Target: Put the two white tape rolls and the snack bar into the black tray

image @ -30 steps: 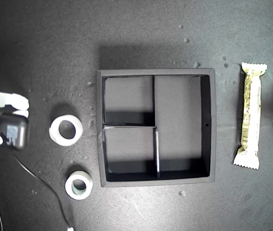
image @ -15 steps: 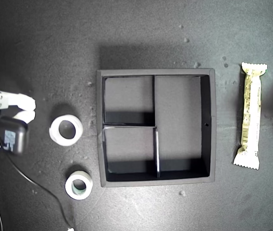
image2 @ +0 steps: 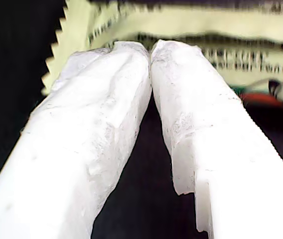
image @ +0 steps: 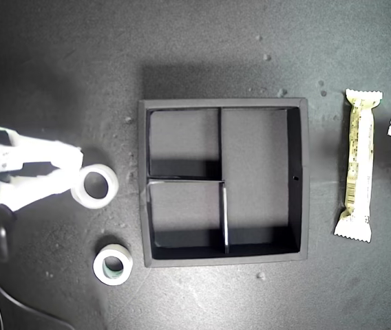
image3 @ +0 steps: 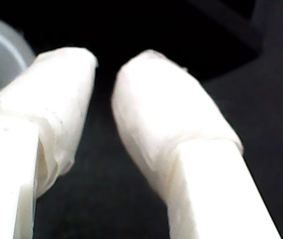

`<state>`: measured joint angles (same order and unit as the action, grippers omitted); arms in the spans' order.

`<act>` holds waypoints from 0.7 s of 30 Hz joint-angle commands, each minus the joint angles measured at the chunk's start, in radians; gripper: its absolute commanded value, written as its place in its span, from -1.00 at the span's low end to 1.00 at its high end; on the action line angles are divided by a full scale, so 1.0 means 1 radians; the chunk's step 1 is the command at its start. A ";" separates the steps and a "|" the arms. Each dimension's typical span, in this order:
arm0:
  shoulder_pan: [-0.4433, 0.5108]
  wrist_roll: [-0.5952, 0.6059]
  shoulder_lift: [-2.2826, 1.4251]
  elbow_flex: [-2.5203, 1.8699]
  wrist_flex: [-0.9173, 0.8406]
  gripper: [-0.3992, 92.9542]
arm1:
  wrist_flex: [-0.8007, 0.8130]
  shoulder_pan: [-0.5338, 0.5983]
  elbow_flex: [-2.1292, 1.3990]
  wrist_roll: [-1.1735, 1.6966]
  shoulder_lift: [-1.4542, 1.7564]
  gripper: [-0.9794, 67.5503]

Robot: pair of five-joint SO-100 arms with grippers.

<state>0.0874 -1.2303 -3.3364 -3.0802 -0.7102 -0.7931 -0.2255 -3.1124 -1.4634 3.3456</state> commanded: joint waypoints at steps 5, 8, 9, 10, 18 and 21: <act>0.140 0.034 -0.048 0.044 -0.118 -0.70 | 0.144 0.000 0.046 0.413 0.002 -0.66; 0.176 0.005 -0.048 0.115 -0.267 -0.70 | 0.124 -0.014 0.100 0.476 -0.005 -0.45; 0.184 -0.014 -0.048 0.121 -0.301 -0.71 | 0.118 -0.017 0.118 0.492 -0.005 -0.40; 0.193 -0.029 -0.048 0.121 -0.321 -0.71 | 0.112 -0.017 0.138 0.508 -0.005 -0.36; 0.233 -0.034 -0.046 0.124 -0.270 -0.72 | 0.127 0.037 0.390 0.621 -0.241 -0.26; 0.199 0.009 0.051 0.229 -0.278 -0.72 | 0.117 0.072 0.670 0.684 -0.621 -0.25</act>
<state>0.3099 -1.2502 -3.3303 -2.9468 -1.0017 -0.6811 -0.1825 -2.7182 -0.8330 3.0664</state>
